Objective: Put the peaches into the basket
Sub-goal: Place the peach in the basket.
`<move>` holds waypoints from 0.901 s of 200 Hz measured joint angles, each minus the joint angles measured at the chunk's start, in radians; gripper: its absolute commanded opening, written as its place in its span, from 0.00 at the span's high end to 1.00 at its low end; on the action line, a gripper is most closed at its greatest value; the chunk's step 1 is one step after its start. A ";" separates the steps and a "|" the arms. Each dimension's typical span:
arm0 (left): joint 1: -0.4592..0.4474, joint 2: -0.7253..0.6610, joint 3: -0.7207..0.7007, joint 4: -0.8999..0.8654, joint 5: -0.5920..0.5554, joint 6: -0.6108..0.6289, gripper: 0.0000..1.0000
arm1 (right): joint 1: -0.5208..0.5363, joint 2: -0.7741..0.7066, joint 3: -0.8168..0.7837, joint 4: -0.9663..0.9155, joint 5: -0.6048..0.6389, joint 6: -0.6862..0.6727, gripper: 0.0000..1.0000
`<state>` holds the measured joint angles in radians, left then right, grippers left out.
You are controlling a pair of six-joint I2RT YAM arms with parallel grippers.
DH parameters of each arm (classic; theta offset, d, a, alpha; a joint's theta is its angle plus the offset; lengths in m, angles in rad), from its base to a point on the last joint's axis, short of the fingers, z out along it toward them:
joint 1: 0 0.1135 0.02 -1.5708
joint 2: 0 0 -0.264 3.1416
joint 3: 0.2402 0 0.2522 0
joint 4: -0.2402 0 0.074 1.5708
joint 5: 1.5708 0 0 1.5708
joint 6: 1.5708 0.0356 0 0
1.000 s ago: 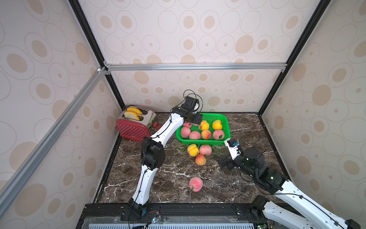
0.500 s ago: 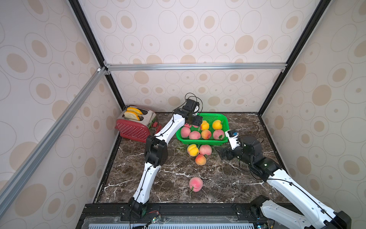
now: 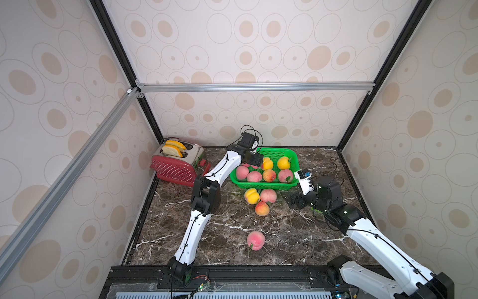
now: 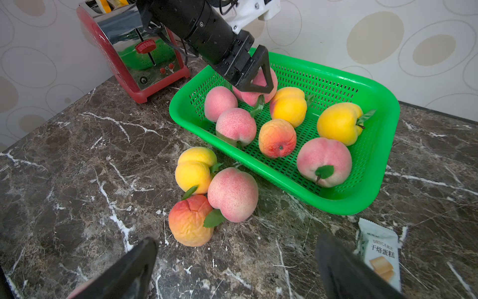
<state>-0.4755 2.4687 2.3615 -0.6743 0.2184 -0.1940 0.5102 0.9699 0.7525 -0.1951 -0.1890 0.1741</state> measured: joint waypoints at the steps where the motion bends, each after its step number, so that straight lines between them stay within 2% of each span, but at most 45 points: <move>1: 0.000 0.000 0.000 0.001 0.000 0.000 0.20 | 0.000 0.000 0.000 0.000 0.000 0.000 0.00; 106: 0.009 0.000 -0.058 0.077 0.000 -0.004 0.16 | -0.035 0.019 -0.023 0.009 -0.027 0.001 0.00; 150: 0.009 0.000 -0.061 0.082 0.000 -0.007 0.10 | -0.046 0.006 -0.025 0.008 -0.031 0.001 0.00; 180: 0.009 0.000 -0.061 0.083 0.000 -0.009 0.10 | -0.056 -0.006 -0.026 0.008 -0.038 0.001 0.00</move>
<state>-0.4667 2.4687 2.3005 -0.5915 0.2184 -0.2028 0.4545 0.9642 0.7269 -0.1867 -0.2272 0.1749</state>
